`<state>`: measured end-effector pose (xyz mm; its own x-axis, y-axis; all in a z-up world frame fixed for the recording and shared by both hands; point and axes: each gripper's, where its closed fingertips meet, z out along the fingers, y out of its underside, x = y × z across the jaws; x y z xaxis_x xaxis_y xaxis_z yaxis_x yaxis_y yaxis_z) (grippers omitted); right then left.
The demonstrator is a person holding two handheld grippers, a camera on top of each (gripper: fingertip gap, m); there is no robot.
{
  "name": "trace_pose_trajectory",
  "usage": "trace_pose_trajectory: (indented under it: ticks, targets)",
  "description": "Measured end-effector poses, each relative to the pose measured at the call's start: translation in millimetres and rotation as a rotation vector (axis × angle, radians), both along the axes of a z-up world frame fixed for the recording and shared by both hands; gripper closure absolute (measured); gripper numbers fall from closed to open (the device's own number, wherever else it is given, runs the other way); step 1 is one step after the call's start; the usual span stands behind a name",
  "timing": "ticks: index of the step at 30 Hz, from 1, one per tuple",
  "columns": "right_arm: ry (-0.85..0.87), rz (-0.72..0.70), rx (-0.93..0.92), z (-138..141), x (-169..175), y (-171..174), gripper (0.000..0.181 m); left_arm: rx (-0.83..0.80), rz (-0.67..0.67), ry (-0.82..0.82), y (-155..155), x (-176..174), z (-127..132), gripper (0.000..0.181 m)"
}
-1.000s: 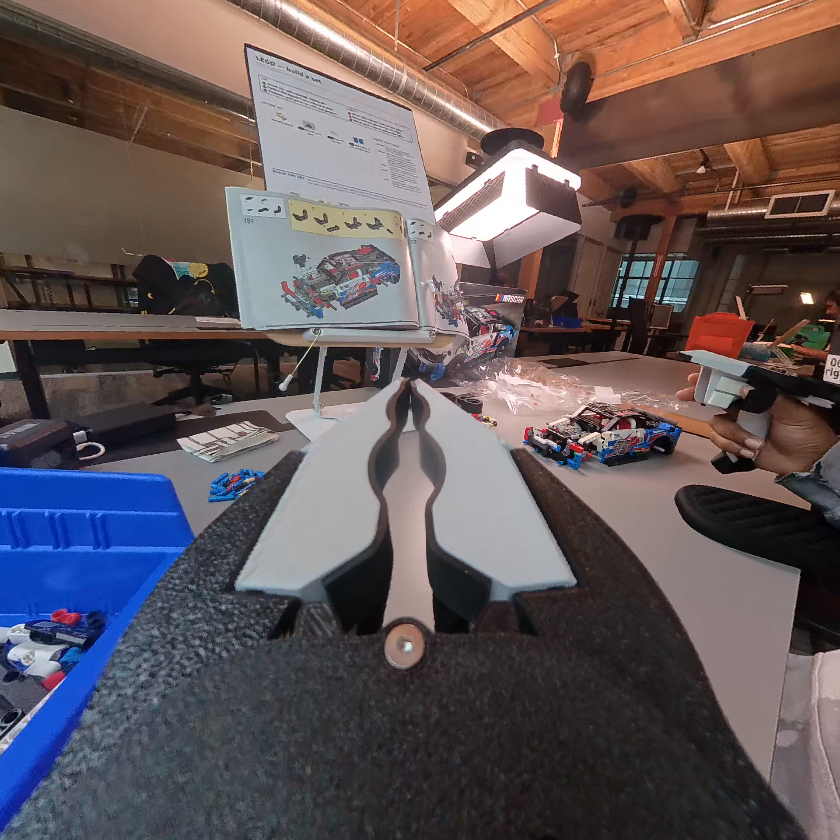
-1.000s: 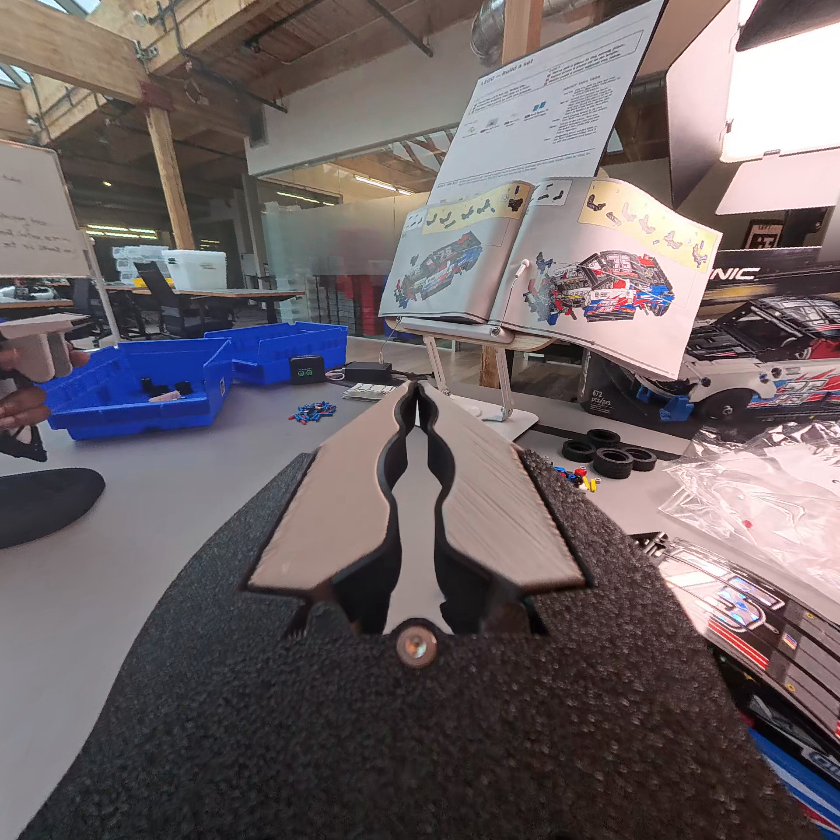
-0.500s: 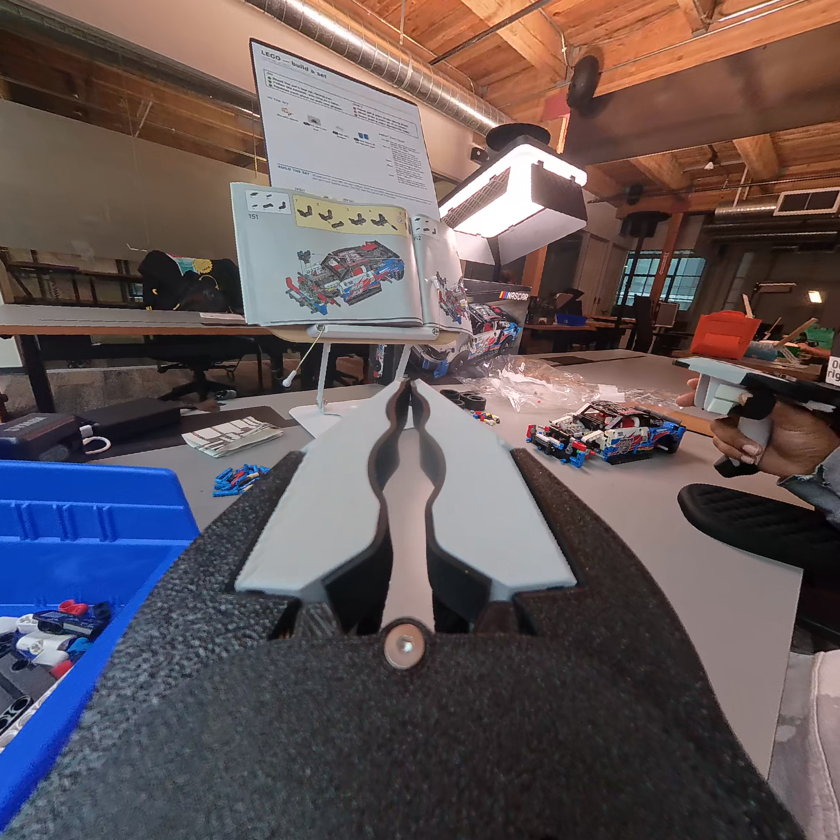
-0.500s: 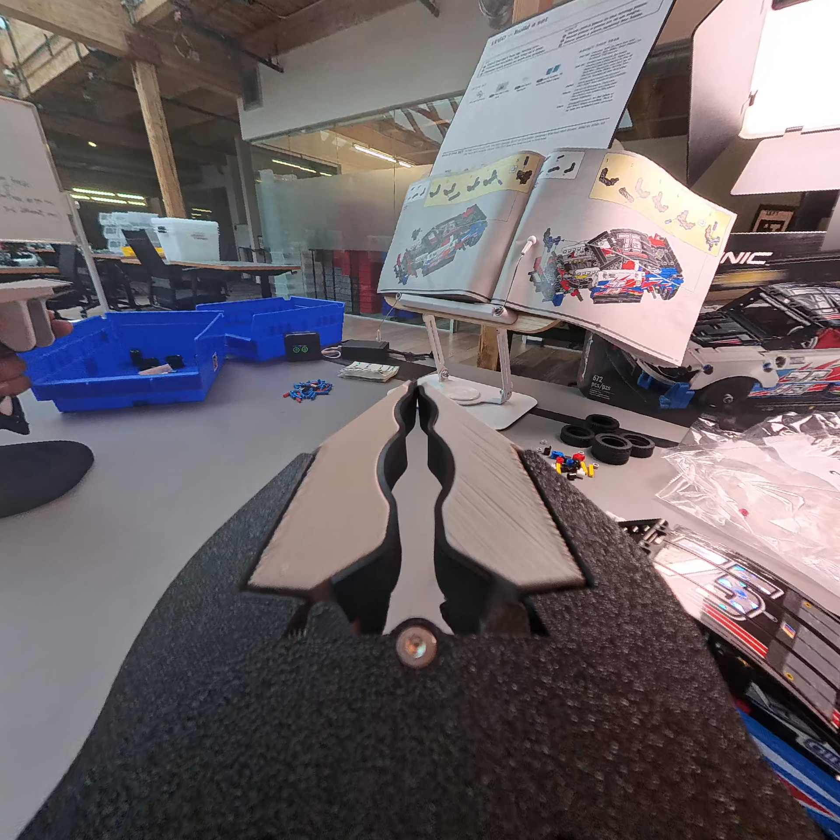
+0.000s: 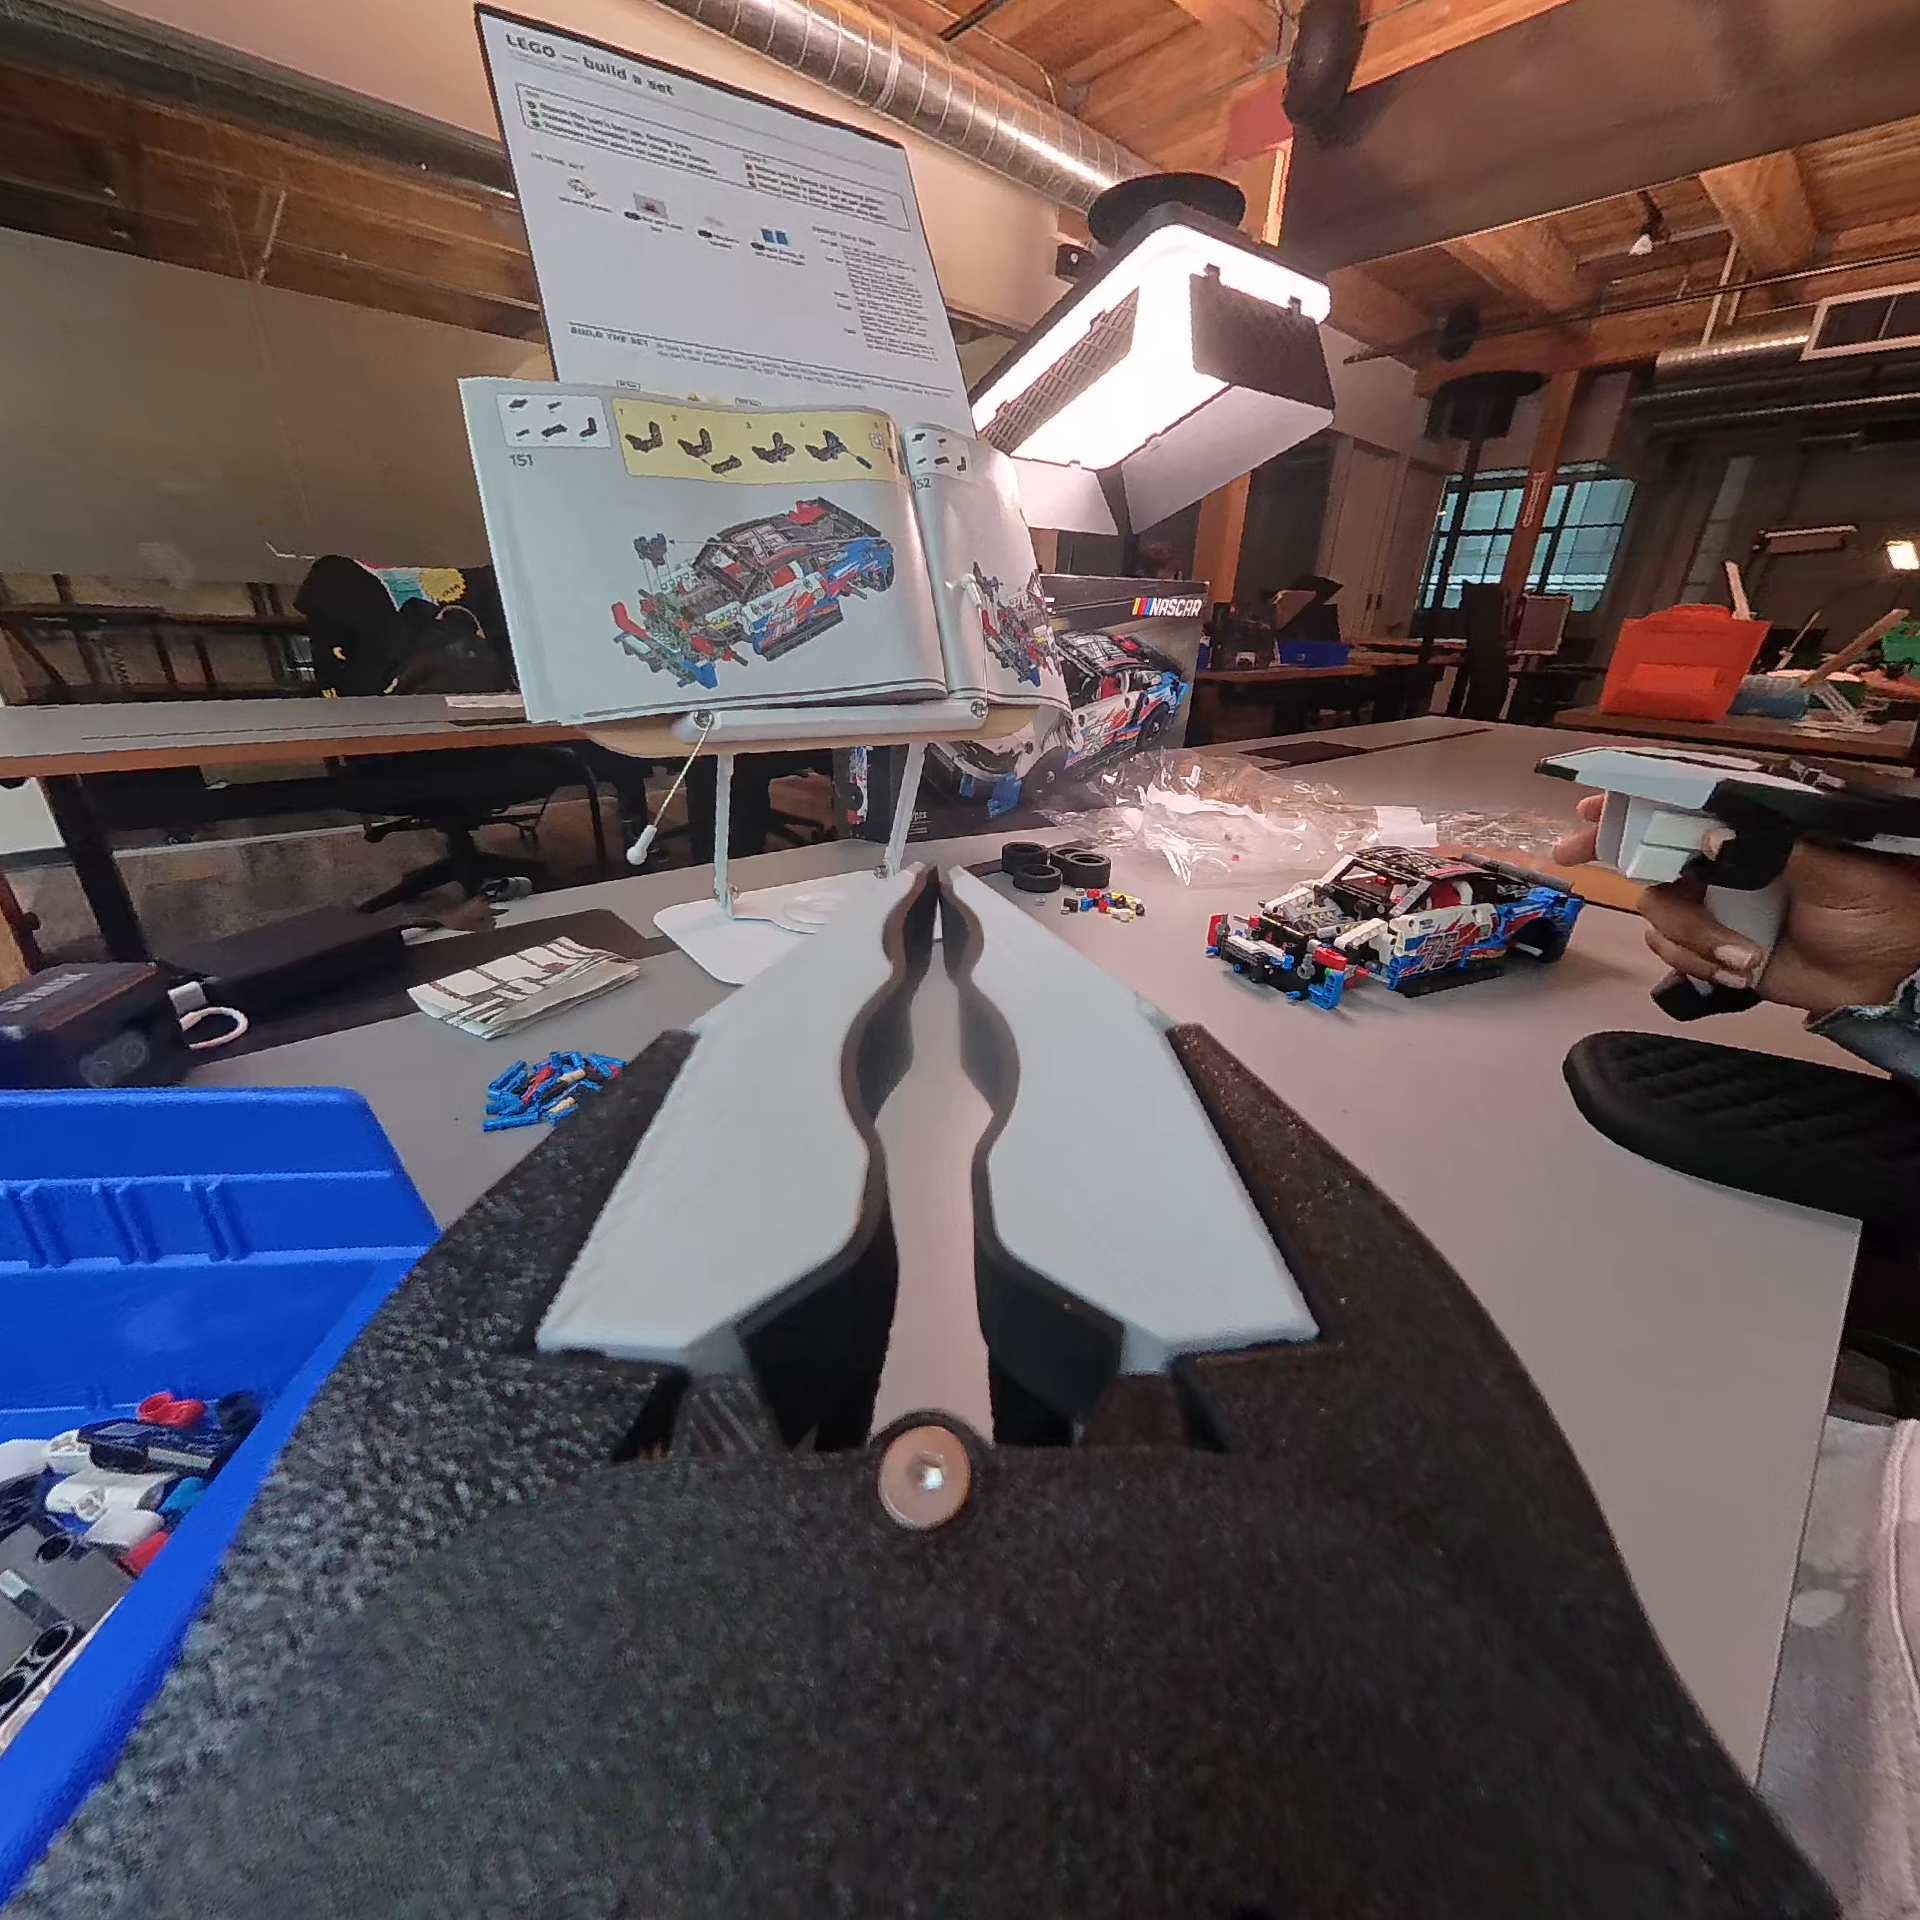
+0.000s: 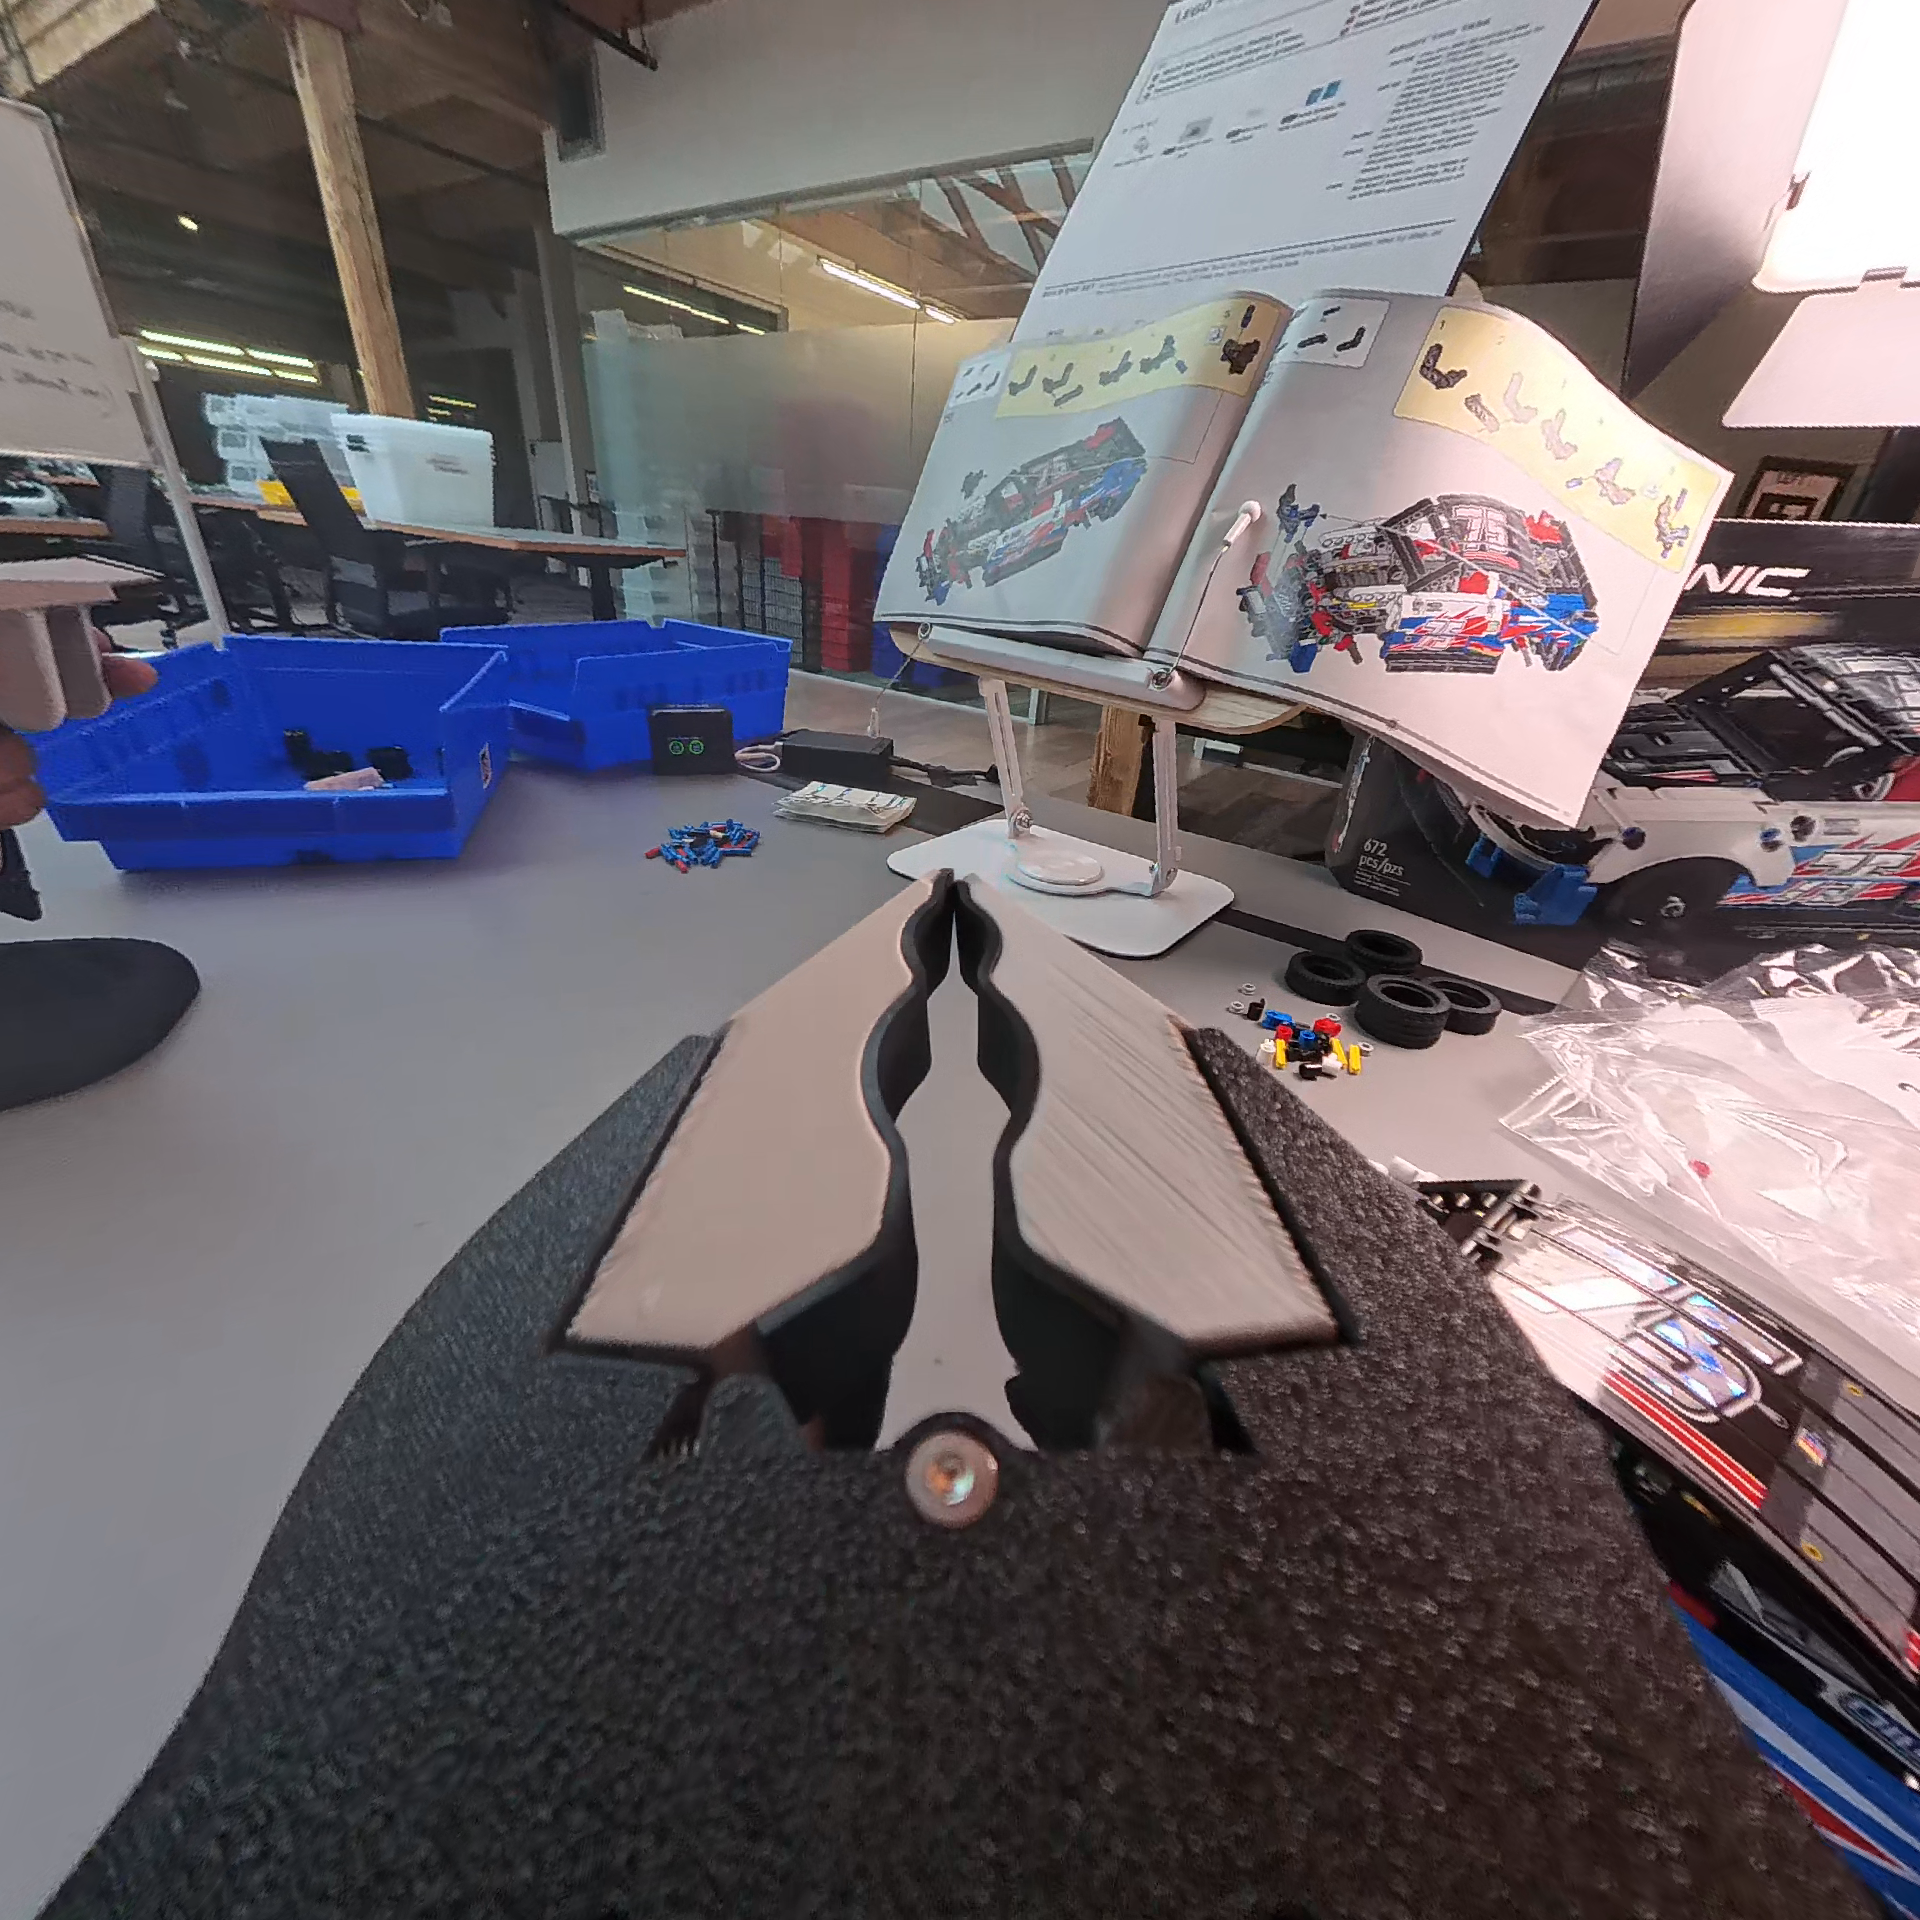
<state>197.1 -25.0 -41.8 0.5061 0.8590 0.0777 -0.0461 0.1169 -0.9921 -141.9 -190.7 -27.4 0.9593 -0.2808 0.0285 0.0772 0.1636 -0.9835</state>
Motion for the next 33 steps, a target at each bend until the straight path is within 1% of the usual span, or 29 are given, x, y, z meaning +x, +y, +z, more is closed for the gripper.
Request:
trace_pose_trajectory:
  ticks: [5,10,14,16,19,21,22,25,27,29,31,33]
  targets:
    - [-0.049,0.016,0.014,3,-12,1,0.181,-0.044,-0.02,0.037,15,8,5,0.181]
    - [-0.108,-0.049,0.036,18,-32,19,0.181,-0.078,0.016,0.101,47,18,28,0.181]
    - [-0.087,-0.068,0.014,36,-58,36,0.181,-0.077,0.099,0.135,89,14,41,0.18]
    - [-0.083,-0.08,0.02,44,-72,47,0.181,-0.085,0.112,0.142,111,13,43,0.179]
    - [-0.092,-0.173,0.023,49,-88,77,0.181,-0.095,0.1,0.153,143,18,40,0.176]
    - [-0.097,-0.242,0.017,51,-97,104,0.181,-0.101,0.073,0.14,160,24,35,0.174]
    - [-0.092,-0.272,0.015,52,-100,120,0.178,-0.104,0.059,0.129,169,27,31,0.173]
    - [-0.099,-0.323,-0.079,37,-113,172,0.157,-0.117,0.028,0.115,193,31,13,0.17]
    - [-0.093,-0.336,-0.15,22,-121,204,0.14,-0.138,0.028,0.111,202,29,-3,0.168]
    - [-0.071,-0.314,-0.243,6,-133,227,0.121,-0.165,0.029,0.115,206,25,-21,0.168]
    - [-0.037,-0.287,-0.311,-4,-143,244,0.112,-0.195,0.03,0.132,208,19,-37,0.168]
    - [-0.027,-0.274,-0.348,-10,-151,258,0.108,-0.22,0.034,0.138,209,12,-48,0.168]
